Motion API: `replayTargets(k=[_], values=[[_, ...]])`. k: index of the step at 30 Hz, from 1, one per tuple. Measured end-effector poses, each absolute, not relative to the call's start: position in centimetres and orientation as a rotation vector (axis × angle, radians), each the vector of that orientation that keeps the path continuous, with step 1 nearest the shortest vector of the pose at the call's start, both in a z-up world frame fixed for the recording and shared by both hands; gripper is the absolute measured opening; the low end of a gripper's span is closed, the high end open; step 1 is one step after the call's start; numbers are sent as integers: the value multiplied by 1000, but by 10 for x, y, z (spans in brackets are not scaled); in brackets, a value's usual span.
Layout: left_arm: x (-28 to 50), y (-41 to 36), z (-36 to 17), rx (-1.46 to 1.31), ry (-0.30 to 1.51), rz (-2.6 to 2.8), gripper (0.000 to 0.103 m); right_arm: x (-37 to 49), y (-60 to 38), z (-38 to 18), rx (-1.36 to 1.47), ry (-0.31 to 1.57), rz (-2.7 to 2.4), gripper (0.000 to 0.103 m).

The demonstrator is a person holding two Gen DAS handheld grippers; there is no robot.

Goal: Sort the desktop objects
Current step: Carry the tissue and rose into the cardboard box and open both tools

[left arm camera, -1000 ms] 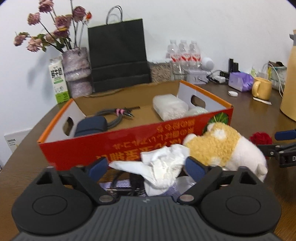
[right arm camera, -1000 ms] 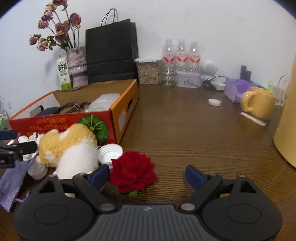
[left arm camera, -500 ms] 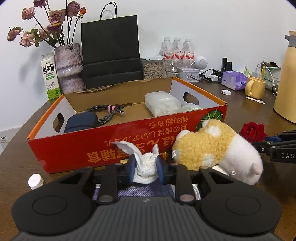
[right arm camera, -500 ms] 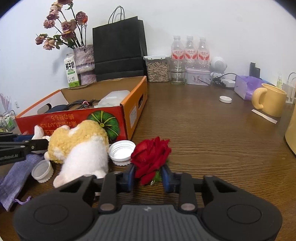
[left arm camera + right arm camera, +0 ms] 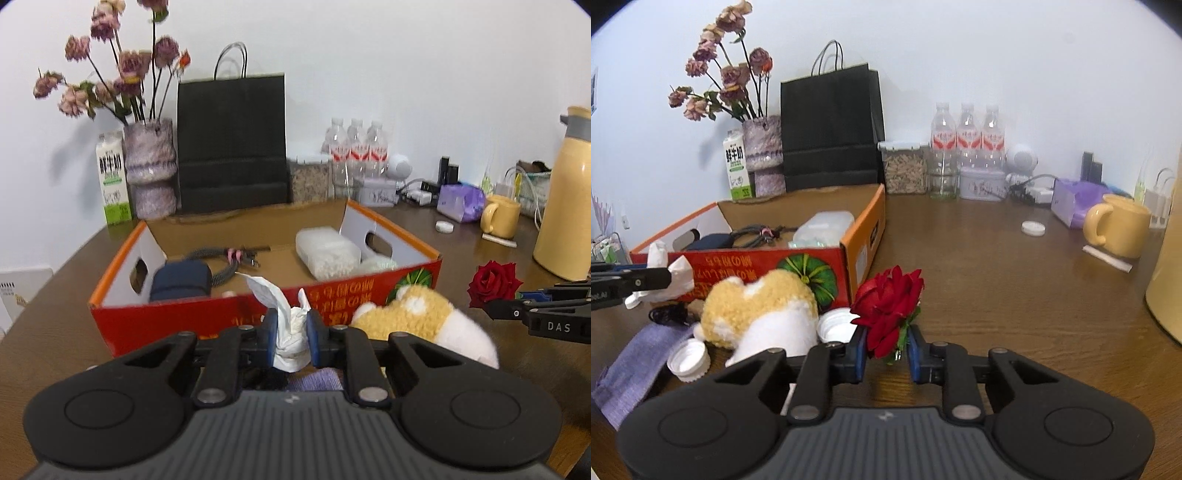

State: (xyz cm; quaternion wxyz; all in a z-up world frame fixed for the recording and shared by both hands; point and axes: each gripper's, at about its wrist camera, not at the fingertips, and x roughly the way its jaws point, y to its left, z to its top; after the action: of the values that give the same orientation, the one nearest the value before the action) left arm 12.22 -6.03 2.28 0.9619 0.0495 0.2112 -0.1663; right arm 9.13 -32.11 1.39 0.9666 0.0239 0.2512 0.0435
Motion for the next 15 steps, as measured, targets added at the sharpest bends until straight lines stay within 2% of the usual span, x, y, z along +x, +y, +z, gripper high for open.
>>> replayTargets(k=[15], values=[[156,-46,59,41,311,-280,17,129,-270,73,42,356,203,21]])
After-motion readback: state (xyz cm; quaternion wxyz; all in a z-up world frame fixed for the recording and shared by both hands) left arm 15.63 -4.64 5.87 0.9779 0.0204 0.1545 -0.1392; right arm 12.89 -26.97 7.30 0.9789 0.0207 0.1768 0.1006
